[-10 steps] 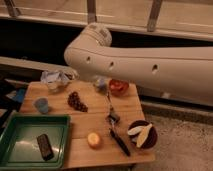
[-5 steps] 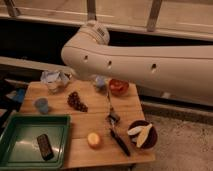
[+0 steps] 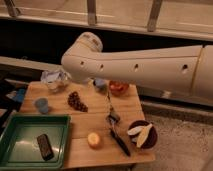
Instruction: Place towel in table surface
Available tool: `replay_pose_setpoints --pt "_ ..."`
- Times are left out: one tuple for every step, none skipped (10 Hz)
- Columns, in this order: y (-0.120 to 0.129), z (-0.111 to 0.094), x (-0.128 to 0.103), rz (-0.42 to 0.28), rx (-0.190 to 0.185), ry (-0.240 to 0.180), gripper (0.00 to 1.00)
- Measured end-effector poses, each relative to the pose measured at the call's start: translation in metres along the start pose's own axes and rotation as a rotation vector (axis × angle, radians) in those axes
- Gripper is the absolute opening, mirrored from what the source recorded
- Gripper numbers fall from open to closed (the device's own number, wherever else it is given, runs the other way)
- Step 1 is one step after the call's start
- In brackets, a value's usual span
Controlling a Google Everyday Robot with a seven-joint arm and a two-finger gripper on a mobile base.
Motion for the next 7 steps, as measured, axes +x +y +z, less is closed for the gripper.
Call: replay_pose_setpoints --pt "0.004 0.011 0.001 -0.002 -0.01 0.006 0.65" --pt "0.013 0.02 0.001 -0.007 -0.024 0.014 0.65" --pt "0.024 0.028 0.0 -0.016 -0.041 0.022 0.65" --pt "0.032 0.033 -0.001 -0.027 -0.05 0.029 0.65" --pt "0.034 0.033 0.001 -0.028 -0.053 0.033 0.65" --pt "0.033 0.033 0.0 -0.027 -0.051 0.032 0.65" --pt "0.031 0.033 -0.001 -0.025 -0.049 0.03 0.65"
